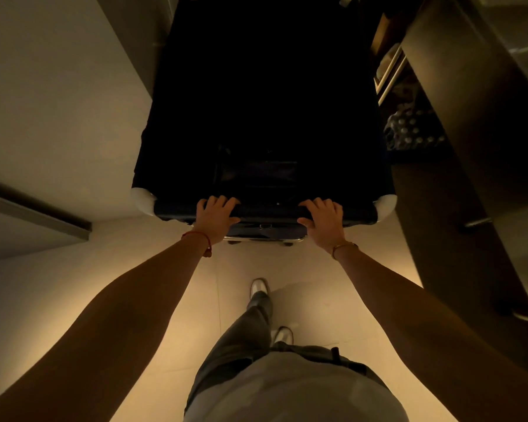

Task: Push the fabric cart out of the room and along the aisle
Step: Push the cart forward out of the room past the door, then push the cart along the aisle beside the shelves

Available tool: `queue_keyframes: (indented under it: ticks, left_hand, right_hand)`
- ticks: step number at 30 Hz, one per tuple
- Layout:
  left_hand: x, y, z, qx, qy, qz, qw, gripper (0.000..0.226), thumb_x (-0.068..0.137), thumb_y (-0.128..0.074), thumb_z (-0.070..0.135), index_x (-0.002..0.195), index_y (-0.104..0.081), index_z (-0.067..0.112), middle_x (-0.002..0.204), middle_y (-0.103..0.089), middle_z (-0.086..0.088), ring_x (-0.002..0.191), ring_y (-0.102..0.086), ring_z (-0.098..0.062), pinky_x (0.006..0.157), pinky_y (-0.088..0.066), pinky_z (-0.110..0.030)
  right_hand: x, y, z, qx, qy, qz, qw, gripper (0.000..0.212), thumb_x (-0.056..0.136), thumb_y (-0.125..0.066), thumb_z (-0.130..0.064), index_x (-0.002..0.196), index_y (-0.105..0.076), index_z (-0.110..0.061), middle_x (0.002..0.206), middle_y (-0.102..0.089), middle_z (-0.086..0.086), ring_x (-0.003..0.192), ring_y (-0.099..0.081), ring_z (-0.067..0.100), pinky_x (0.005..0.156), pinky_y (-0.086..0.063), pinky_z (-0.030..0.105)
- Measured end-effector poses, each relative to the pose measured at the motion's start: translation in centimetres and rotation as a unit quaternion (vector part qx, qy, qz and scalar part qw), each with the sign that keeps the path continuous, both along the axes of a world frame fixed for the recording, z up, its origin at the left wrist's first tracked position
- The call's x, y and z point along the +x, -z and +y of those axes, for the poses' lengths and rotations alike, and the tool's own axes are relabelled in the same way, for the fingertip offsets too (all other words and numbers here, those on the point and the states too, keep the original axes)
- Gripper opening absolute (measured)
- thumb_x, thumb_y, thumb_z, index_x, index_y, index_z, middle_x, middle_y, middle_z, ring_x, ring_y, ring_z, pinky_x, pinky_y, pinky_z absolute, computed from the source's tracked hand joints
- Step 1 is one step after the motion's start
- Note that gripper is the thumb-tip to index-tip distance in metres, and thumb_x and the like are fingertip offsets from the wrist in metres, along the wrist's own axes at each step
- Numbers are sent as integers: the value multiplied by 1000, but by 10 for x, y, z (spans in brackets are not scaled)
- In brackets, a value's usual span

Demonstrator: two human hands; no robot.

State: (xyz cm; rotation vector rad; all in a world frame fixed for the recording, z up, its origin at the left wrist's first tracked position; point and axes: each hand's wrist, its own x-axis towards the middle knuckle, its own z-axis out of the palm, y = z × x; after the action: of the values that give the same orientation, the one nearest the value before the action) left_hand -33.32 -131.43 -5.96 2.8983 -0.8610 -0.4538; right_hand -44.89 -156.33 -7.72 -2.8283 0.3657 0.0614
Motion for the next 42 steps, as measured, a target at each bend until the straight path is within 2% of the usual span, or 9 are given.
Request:
queue_keyframes:
  ticks: [6, 17, 27, 42]
  left_hand:
    - [37, -4, -27, -9, -12, 20, 1000, 43, 95, -47, 38, 130, -41, 14, 126, -50, -11, 122, -41, -29, 111, -25, -45]
    - [89, 7, -64, -15, -4, 21, 1000, 45, 95, -46, 41, 131, -40, 14, 126, -50, -12, 118, -42, -31, 109, -28, -47]
    - [143, 9, -96, -20, -13, 33, 999, 43, 95, -46, 35, 132, -39, 13, 128, -47, -11, 121, -39, -31, 111, -23, -48]
    - [243, 12, -133, -1, -42, 27, 999, 43, 94, -49, 34, 131, -39, 15, 127, -47, -12, 118, -41, -32, 109, -26, -47]
  right_hand:
    - [41, -5, -28, -3, -1, 11, 1000, 31, 90, -56, -34, 118, -54, -22, 108, -60, 8, 107, -50, 31, 101, -29, 44]
    - [104, -16, -71, 5, -10, 52, 999, 35, 90, -56, -33, 123, -52, -22, 113, -58, 11, 112, -48, 33, 103, -28, 46]
    - [171, -19, -110, -7, -45, 60, 997, 38, 91, -56, -33, 126, -52, -19, 116, -57, 14, 112, -49, 35, 104, -27, 46]
    - [273, -11, -149, -1, -52, 42, 998, 36, 89, -57, -36, 122, -53, -23, 113, -58, 11, 111, -49, 33, 101, -28, 45]
